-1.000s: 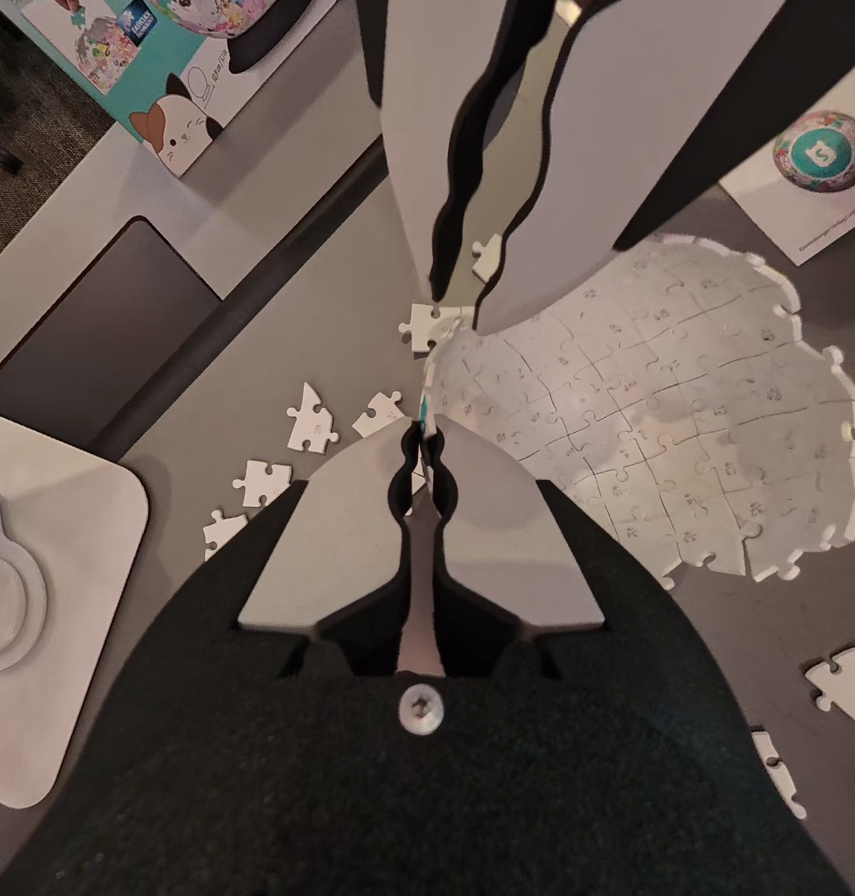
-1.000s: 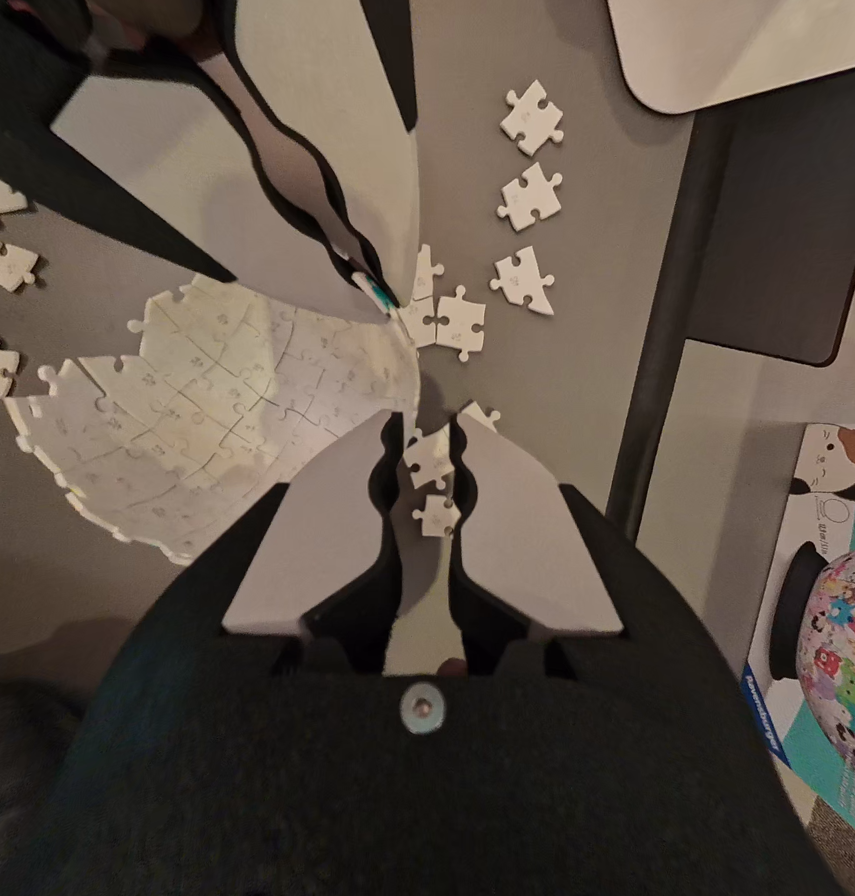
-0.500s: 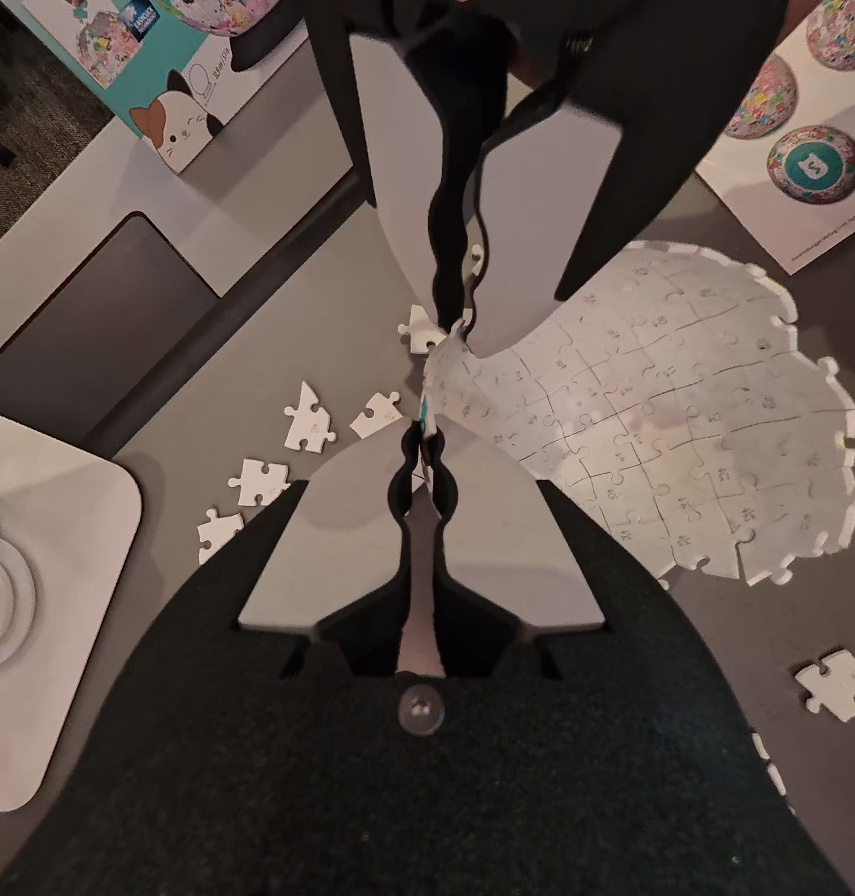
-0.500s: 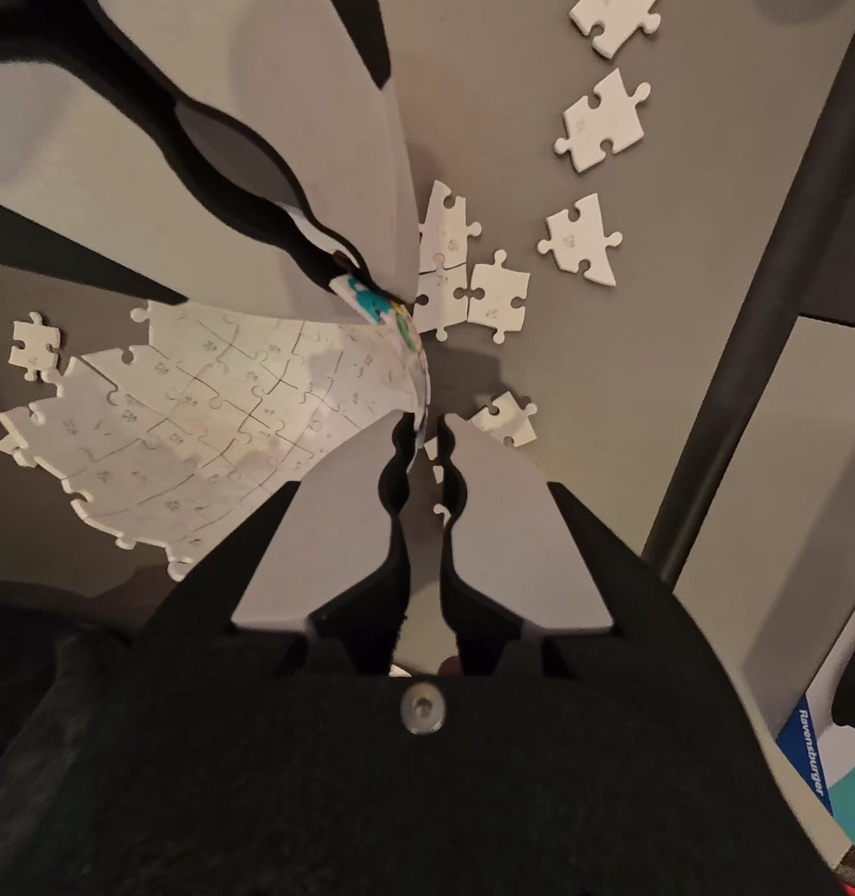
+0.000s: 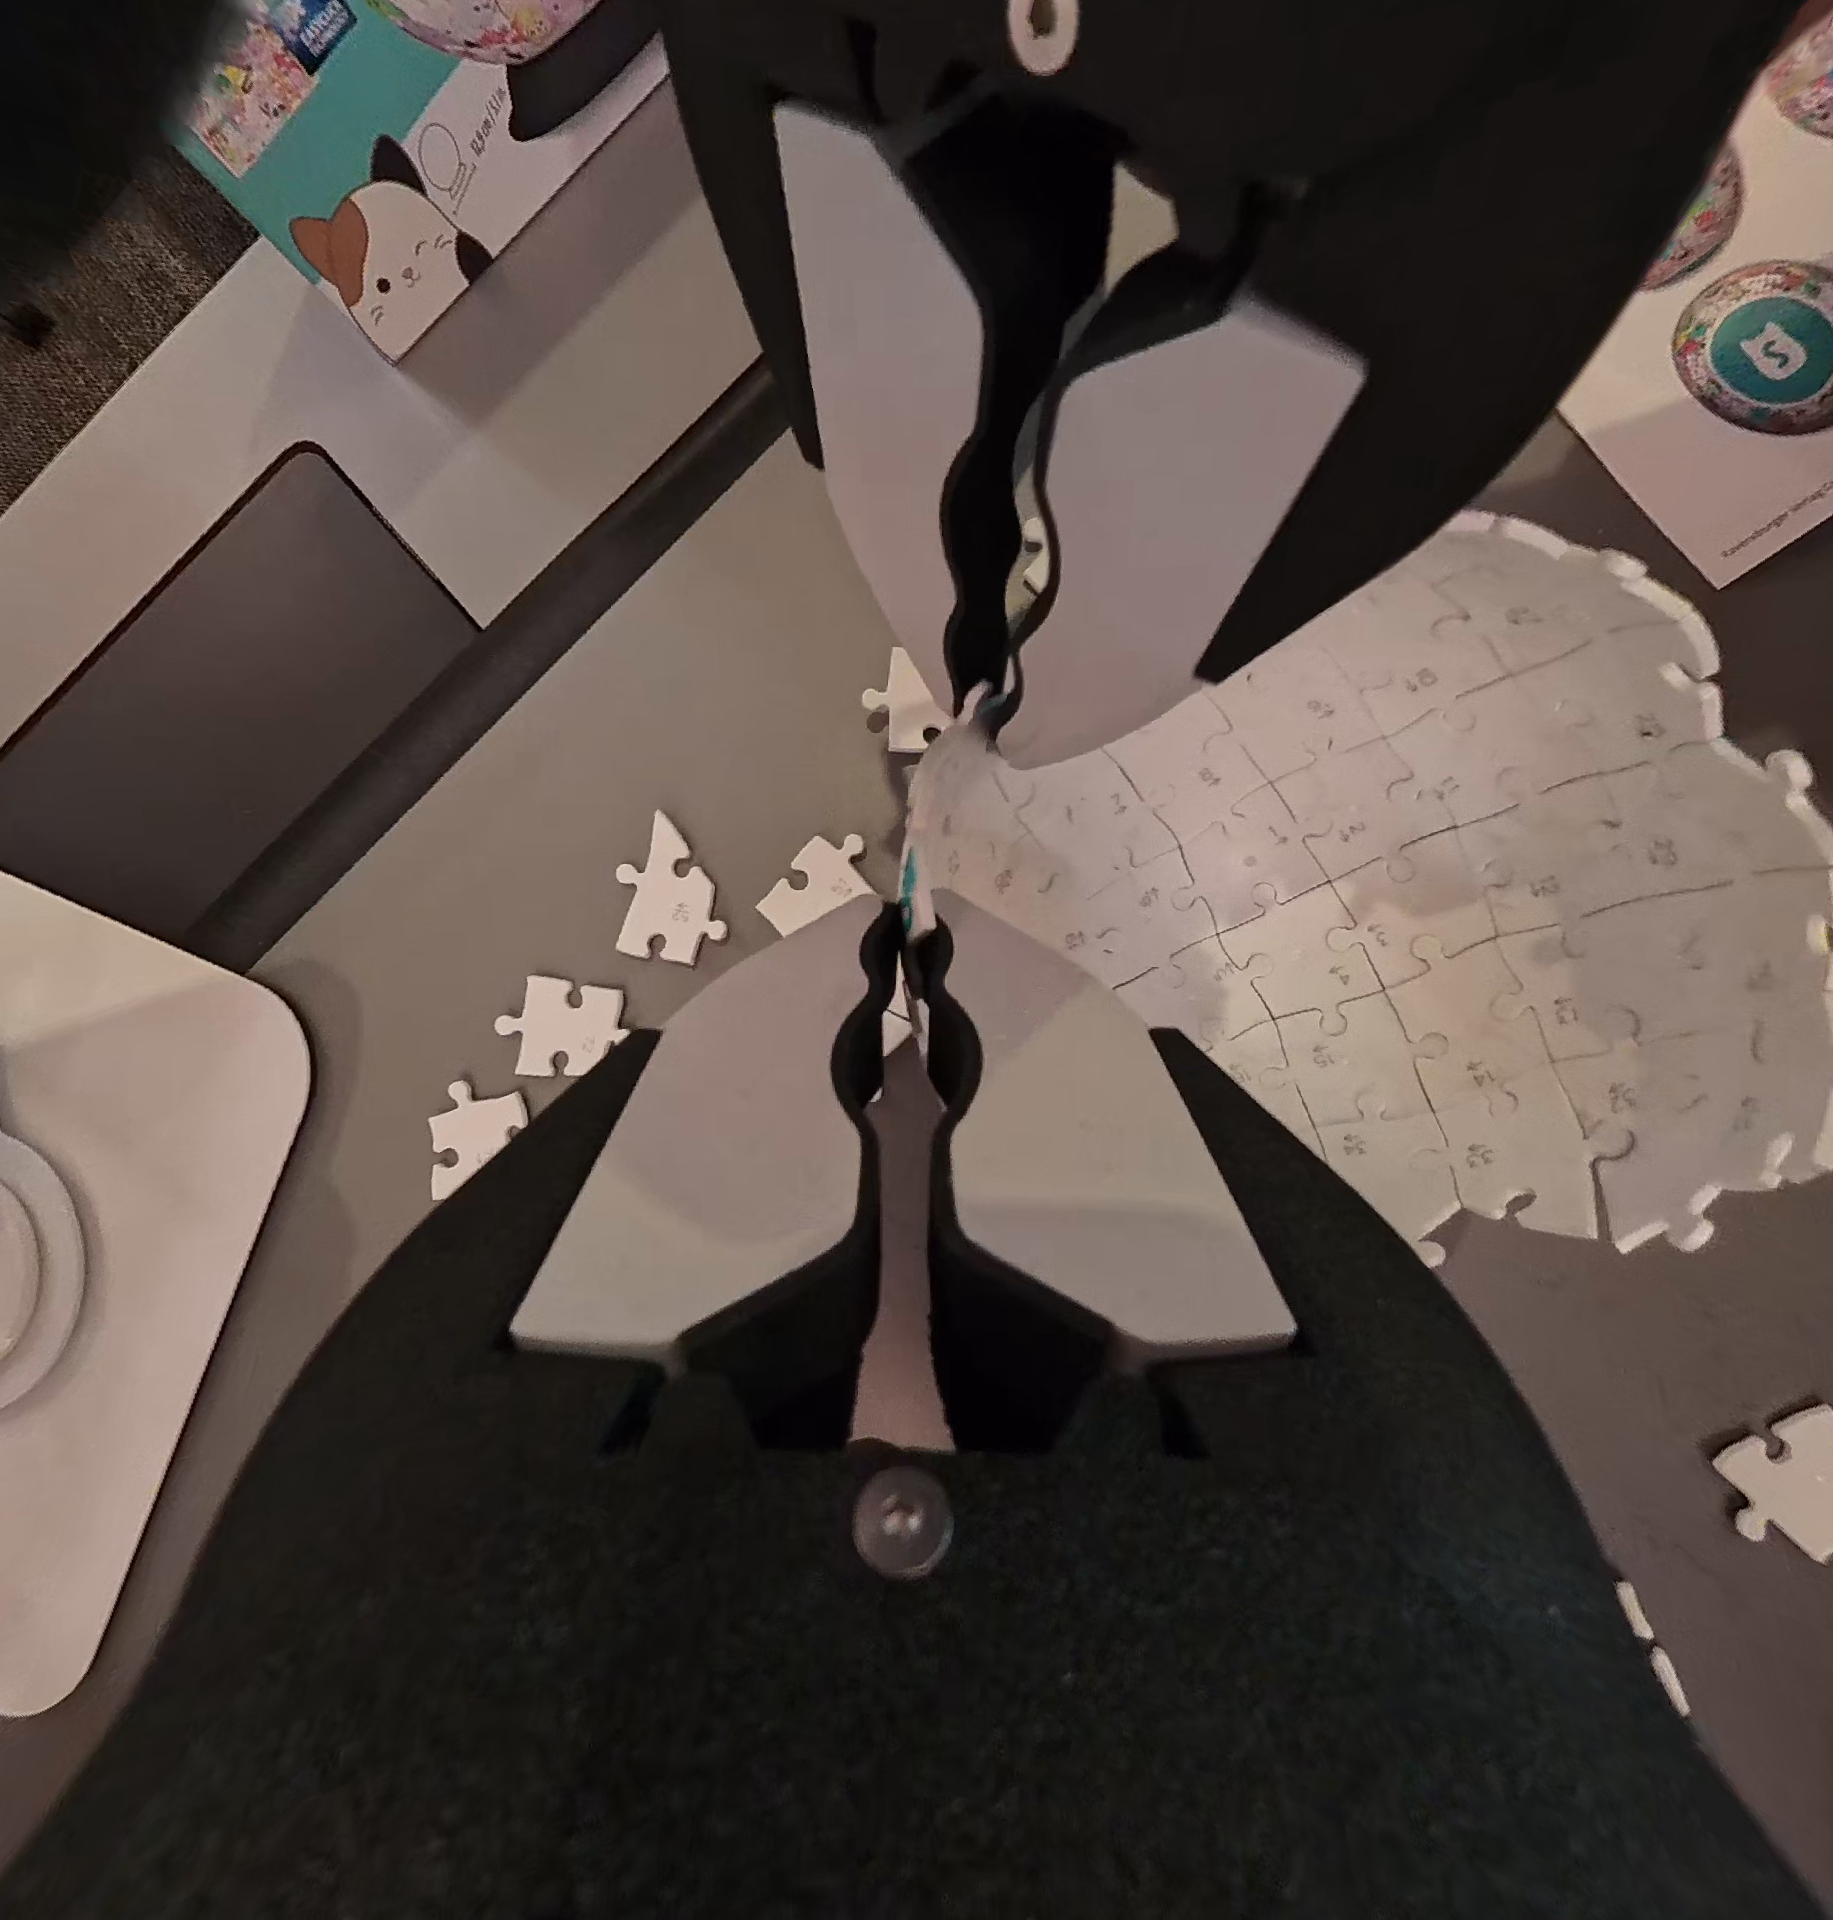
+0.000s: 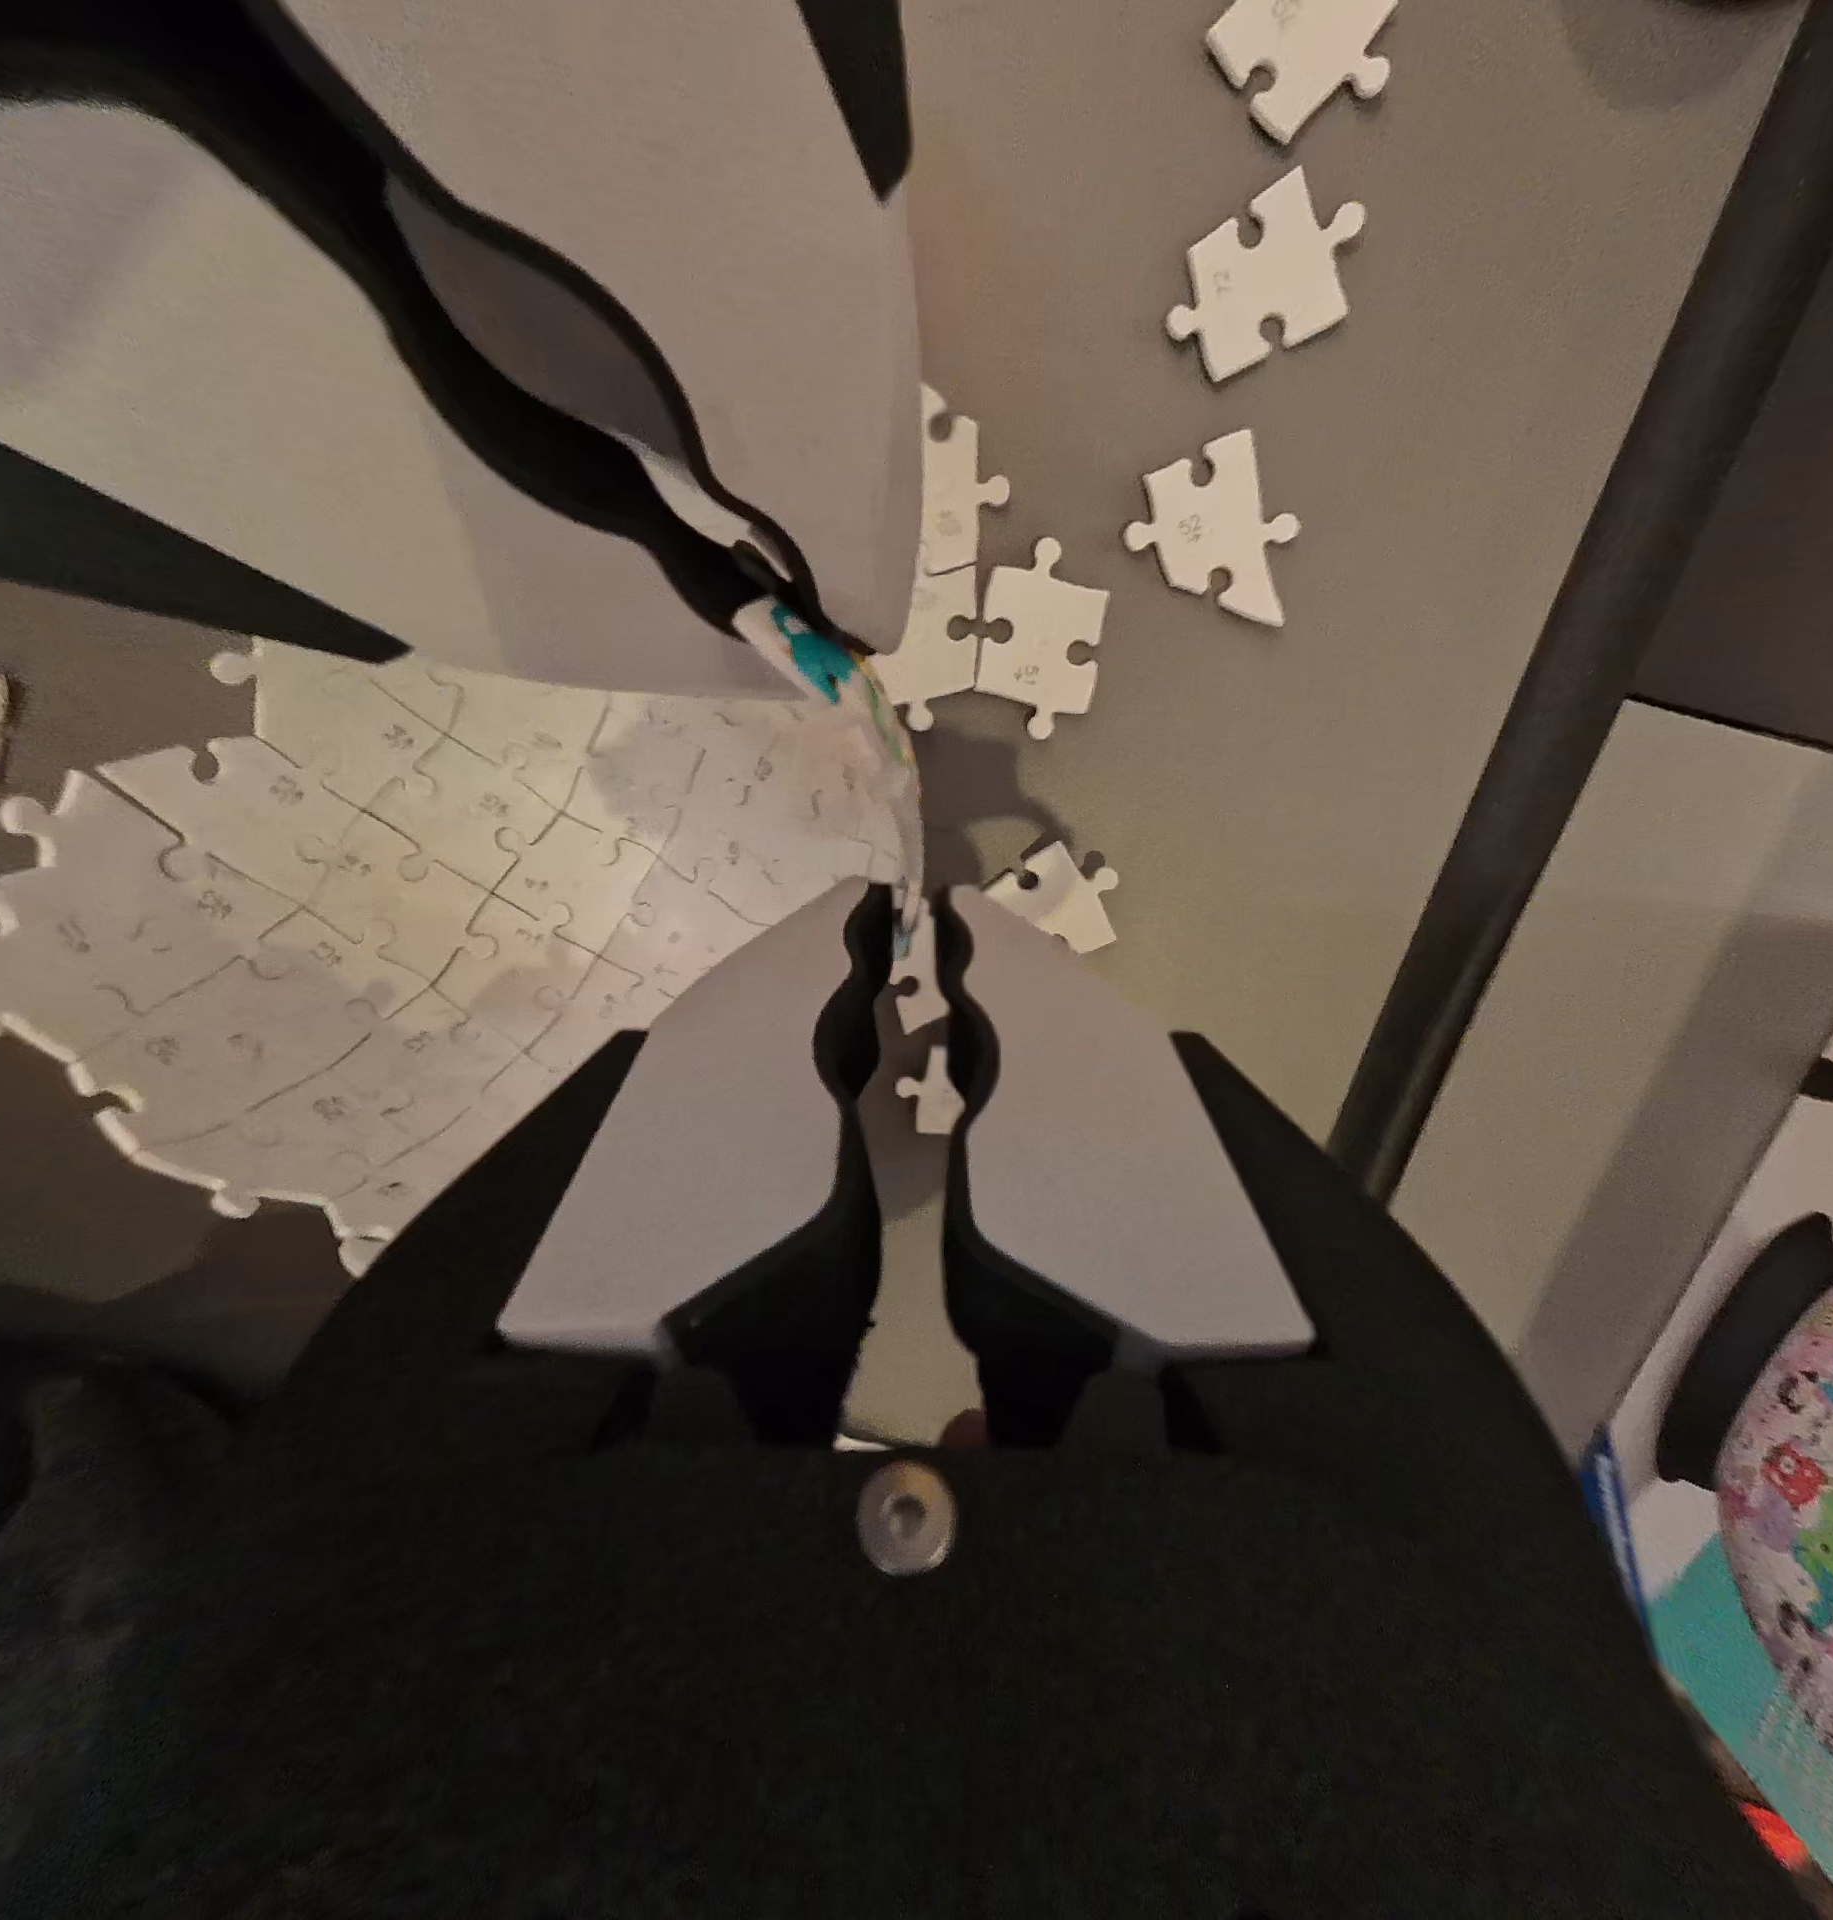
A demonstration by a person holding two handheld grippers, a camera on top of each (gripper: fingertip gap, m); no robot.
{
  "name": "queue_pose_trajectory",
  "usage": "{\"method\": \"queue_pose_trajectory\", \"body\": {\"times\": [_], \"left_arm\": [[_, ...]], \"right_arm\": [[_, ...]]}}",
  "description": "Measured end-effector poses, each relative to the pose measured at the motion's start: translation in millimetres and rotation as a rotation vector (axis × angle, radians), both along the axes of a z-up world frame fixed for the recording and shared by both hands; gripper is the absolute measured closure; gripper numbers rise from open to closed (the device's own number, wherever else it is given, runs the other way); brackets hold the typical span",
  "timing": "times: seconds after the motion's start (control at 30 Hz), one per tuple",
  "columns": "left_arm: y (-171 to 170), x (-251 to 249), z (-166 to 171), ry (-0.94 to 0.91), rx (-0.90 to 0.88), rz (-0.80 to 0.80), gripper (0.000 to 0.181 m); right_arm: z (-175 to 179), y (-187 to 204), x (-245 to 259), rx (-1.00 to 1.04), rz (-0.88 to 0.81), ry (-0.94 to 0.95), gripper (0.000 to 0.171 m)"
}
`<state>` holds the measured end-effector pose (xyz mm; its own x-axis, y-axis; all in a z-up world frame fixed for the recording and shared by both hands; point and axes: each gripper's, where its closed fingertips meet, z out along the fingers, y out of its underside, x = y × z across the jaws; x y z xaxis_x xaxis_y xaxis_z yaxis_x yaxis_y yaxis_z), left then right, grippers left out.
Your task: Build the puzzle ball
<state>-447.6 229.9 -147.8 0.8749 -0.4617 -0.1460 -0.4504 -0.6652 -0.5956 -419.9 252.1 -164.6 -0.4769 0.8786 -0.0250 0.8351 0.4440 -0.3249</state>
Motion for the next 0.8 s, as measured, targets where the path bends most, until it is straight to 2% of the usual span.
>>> {"method": "queue_pose_trajectory", "body": {"times": [0.1, 0.37, 0.43, 0.57, 0.8], "left_arm": [[0.4, 0.2, 3.1, 0.016, 0.02, -0.002, 0.179], [2.0, 0.8, 4.5, -0.003, 0.037, 0.011, 0.18], [2.2, 1.0, 4.4, -0.001, 0.04, 0.012, 0.179], [2.5, 1.9, 4.0, 0.0, 0.043, 0.017, 0.18], [2.0, 3.2, 2.5, 0.013, 0.043, 0.005, 0.179]], "right_arm": [[4.7, 9.5, 1.1, 0.078, -0.009, 0.016, 0.147], [1.1, 4.2, -8.0, 0.019, -0.023, 0.05, 0.138], [-2.4, 4.2, -8.8, 0.022, -0.023, 0.048, 0.141], [-4.5, -3.1, -5.8, -0.023, -0.025, 0.014, 0.165], [-6.1, -4.9, -3.7, -0.074, -0.056, -0.017, 0.167]]}}
